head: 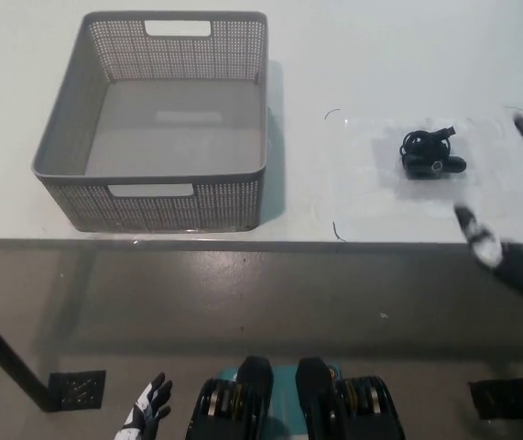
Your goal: Use the right hand to pick up a webcam and put it into a container on the left side
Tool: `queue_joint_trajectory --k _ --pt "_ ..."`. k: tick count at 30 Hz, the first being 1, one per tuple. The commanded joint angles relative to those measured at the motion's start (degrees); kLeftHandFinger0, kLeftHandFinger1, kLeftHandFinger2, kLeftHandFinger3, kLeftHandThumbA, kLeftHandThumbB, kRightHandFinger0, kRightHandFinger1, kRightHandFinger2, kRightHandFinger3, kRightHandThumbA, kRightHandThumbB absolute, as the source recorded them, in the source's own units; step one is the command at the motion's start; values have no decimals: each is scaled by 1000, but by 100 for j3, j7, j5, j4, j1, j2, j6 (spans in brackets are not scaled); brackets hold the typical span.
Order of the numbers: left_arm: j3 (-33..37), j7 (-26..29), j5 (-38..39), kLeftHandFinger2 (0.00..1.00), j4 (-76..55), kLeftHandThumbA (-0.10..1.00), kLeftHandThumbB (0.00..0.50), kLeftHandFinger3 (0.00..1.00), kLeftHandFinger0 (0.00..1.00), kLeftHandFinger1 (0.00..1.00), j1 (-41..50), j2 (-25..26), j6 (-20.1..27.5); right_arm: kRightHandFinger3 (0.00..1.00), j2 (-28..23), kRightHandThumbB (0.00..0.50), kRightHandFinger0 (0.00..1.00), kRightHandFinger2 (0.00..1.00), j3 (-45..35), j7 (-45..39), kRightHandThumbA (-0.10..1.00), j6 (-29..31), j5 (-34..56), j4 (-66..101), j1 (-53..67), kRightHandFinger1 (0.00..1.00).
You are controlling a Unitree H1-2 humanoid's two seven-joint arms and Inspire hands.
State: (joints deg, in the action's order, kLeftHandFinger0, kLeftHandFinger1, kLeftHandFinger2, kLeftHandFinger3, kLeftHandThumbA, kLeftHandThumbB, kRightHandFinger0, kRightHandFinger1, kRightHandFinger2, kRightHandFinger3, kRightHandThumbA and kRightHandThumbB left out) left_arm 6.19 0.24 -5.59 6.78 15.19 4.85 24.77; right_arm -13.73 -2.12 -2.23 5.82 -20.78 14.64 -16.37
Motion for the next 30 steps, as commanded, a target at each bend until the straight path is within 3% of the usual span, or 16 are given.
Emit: queue_joint_trajectory --k 1,8,20,26,27,30 --pt "15 184 23 1000 192 1000 169 1000 1000 1000 -68 84 216 1000 -324 394 1000 1000 274 -91 656 -905 -1033 -1139 -1533 1000" --pt "-39 230 17 1000 509 1000 167 1000 1000 1000 -98 104 216 1000 -373 500 1000 1000 848 -42 829 -1258 -1420 -2854 -2790 1000" --pt "-13 258 47 1000 633 998 179 1000 1000 1000 54 80 216 1000 -185 500 1000 1000 1603 91 825 -1688 -1441 -5616 -4125 1000" --pt "27 313 -2 1000 687 1000 198 1000 1000 1000 138 91 216 1000 -144 500 1000 1000 1910 242 856 -1633 -1472 -6596 -4325 1000" --pt "30 307 10 1000 687 1000 198 1000 1000 1000 147 95 216 1000 -143 493 1000 1000 1938 271 792 -1617 -1467 -6705 -4345 1000" --pt "52 332 -41 1000 660 1000 202 1000 1000 1000 199 137 216 1000 -169 500 1000 1000 2052 280 830 -1582 -1476 -7137 -4395 1000"
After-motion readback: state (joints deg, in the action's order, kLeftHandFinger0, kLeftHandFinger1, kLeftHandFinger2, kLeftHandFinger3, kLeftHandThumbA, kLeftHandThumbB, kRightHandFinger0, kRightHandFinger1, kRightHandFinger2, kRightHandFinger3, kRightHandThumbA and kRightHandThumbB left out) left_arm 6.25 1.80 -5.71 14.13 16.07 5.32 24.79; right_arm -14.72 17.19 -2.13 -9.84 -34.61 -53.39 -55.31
